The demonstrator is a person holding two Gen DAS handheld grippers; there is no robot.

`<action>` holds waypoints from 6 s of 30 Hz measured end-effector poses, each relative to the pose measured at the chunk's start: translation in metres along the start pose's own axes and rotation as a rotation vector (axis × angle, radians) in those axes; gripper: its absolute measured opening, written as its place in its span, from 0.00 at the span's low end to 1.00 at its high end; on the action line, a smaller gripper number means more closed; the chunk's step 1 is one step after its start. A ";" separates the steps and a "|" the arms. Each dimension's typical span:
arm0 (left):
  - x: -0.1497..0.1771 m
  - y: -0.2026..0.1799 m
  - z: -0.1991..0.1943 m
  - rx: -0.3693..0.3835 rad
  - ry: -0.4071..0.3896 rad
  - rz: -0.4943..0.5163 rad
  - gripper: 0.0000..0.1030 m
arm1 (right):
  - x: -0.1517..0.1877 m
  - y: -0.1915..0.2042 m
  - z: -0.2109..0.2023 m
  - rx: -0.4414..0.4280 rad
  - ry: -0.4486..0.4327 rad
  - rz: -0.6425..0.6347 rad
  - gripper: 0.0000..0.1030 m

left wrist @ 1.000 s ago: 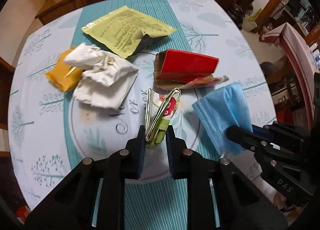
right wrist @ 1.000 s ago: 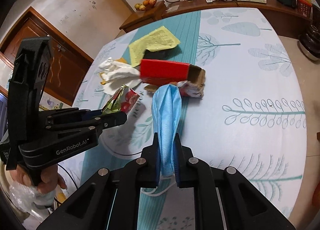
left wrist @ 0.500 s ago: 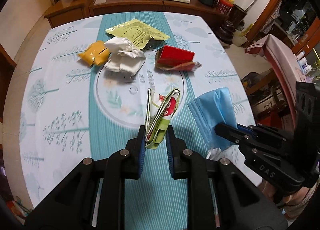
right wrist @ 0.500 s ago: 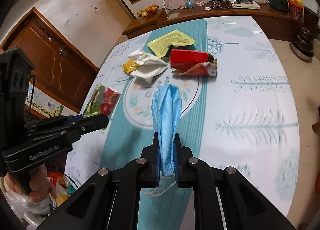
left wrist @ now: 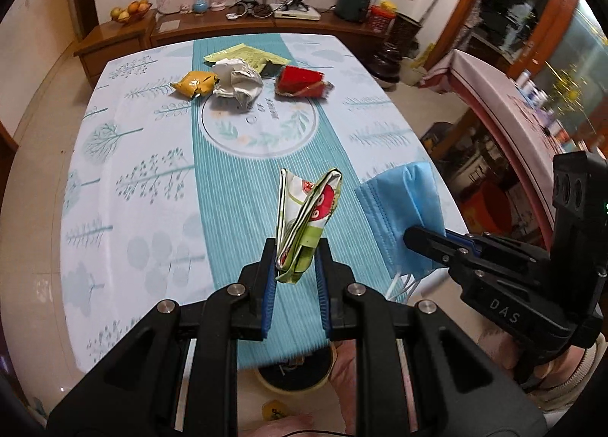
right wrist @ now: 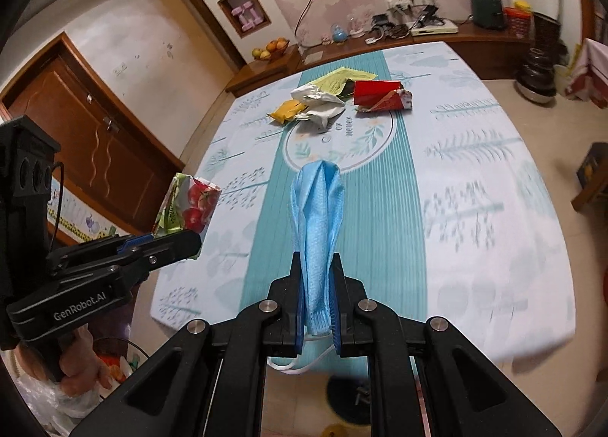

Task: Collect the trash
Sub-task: 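Carry the mask and snack packet over the black bin with both tools, then open both tools to drop the mask and packet into the bin, then raise both tools back toward the table, then grasp the red carton with the right tool while the left grasps the white tissues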

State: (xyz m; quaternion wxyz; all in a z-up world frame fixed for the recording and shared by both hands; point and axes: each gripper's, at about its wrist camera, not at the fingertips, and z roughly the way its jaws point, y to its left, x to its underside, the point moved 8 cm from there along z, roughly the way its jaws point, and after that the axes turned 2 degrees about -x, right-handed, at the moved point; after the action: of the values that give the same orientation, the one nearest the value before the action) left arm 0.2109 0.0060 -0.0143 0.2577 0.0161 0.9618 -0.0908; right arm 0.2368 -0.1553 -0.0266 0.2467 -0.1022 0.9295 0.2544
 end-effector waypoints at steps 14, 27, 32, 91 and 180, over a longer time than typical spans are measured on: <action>0.145 -0.019 -0.057 0.040 0.072 0.085 0.15 | 0.161 0.050 -0.065 0.064 0.044 0.080 0.10; 0.235 -0.030 0.005 0.011 0.222 0.060 0.15 | 0.253 0.003 -0.029 0.083 0.184 0.173 0.10; 0.272 -0.027 0.061 -0.021 0.275 0.040 0.15 | 0.288 -0.034 0.019 0.087 0.226 0.209 0.10; 0.289 -0.039 0.083 -0.136 0.290 0.125 0.81 | 0.331 -0.073 0.050 0.129 0.268 0.240 0.58; -0.206 0.096 0.206 -0.298 0.123 -0.468 0.82 | -0.243 -0.105 0.287 0.012 0.233 -0.925 0.65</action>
State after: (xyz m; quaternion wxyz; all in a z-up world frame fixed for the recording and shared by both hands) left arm 0.4985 0.0659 -0.1024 0.1704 -0.2388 0.9560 -0.0042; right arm 0.5950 -0.0783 -0.1621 0.2288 -0.5314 0.8095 0.0992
